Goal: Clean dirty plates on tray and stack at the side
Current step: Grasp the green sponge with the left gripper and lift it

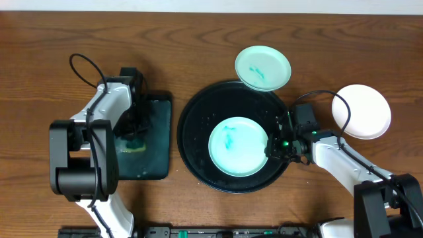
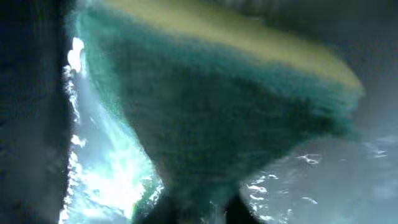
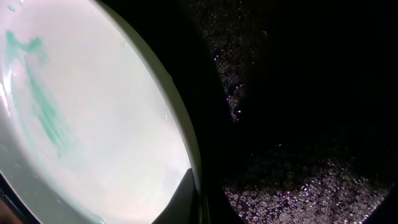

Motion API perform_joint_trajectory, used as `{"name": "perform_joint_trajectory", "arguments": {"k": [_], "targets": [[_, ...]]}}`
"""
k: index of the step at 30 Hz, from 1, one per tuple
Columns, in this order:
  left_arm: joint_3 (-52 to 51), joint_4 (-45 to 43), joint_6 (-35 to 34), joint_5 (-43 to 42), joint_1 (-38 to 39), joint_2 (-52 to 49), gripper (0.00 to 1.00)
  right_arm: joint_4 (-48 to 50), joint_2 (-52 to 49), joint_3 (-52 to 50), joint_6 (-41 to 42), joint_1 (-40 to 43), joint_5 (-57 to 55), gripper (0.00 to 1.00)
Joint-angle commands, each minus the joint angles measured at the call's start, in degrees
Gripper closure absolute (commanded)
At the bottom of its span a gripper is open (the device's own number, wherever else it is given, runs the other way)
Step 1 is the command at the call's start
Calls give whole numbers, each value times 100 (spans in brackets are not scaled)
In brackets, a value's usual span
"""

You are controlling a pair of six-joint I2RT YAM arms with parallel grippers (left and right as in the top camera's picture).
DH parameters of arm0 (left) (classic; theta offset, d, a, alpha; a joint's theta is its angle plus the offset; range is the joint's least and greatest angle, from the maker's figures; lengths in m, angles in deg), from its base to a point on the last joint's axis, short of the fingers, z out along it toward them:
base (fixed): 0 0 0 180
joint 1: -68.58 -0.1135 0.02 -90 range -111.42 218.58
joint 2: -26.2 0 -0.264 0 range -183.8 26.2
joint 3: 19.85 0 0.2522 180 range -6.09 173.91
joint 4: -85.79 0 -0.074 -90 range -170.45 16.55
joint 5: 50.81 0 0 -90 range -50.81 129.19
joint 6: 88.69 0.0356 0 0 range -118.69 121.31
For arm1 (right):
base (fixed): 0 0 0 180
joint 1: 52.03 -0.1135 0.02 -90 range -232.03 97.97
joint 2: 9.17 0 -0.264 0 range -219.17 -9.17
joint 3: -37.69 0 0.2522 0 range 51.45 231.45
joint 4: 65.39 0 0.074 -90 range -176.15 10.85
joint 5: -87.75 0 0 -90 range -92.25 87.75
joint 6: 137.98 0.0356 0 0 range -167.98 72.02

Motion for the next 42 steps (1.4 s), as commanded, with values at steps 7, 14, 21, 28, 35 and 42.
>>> {"name": "perform_joint_trajectory", "arguments": {"k": [7,14,21,28,35,42], "targets": [[-61,-107,59,-214,22,275,57,-28,-37,-4,44,-31,103,99],[-61,-28,42,-205,22,1117,36,-26,-37,-4,44,-31,103,99],[-76,-114,68,-92,4,1325,58,-20,-37,-4,44,-31,103,99],[-210,-330,66,-50,-42,1069,59,-24,-37,-4,44,-31,103,99],[-688,-789,92,-81,-413,1054,59,-33,-37,-4,44,-28,103,99],[-802,-1182,286,-479,-448,1054,75,-52,-37,-4,44,-31,116,99]]}}
